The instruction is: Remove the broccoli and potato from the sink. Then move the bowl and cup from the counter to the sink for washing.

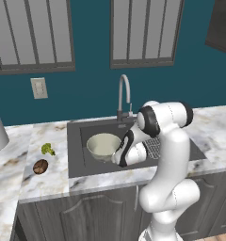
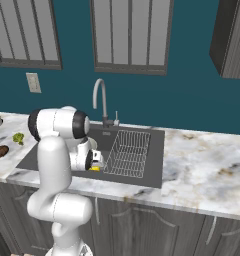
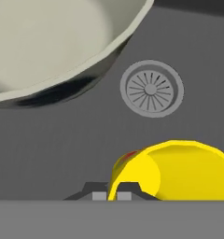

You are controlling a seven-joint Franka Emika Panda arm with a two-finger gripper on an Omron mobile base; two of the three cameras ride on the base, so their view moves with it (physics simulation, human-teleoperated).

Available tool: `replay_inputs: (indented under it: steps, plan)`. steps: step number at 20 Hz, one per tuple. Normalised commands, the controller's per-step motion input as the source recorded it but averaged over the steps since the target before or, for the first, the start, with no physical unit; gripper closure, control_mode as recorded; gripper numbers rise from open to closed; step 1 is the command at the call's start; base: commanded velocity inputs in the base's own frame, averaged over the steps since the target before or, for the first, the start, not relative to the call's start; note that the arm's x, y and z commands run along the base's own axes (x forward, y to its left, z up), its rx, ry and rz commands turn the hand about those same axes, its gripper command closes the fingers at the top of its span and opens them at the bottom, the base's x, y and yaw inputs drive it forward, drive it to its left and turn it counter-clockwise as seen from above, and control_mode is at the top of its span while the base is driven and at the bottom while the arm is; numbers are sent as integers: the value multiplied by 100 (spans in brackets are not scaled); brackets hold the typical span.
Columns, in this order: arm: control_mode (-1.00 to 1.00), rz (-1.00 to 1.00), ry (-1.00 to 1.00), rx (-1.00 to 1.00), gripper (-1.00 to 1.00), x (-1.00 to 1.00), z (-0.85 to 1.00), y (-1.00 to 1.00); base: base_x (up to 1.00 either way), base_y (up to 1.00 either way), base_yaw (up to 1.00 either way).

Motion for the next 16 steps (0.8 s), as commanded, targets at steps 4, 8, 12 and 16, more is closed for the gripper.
replay_inputs:
  steps: [4, 8, 12, 16]
  plan:
    - [-100, -4, 0, 0, 100, 6, -10, 1, 0, 0, 0]
    - [-100, -5, 0, 1, 100, 4, -12, 2, 0, 0, 0]
    - [-100, -4, 0, 2, 100, 3, -16, 3, 0, 0, 0]
    - [-100, -4, 0, 1, 100, 1, -18, 1, 0, 0, 0]
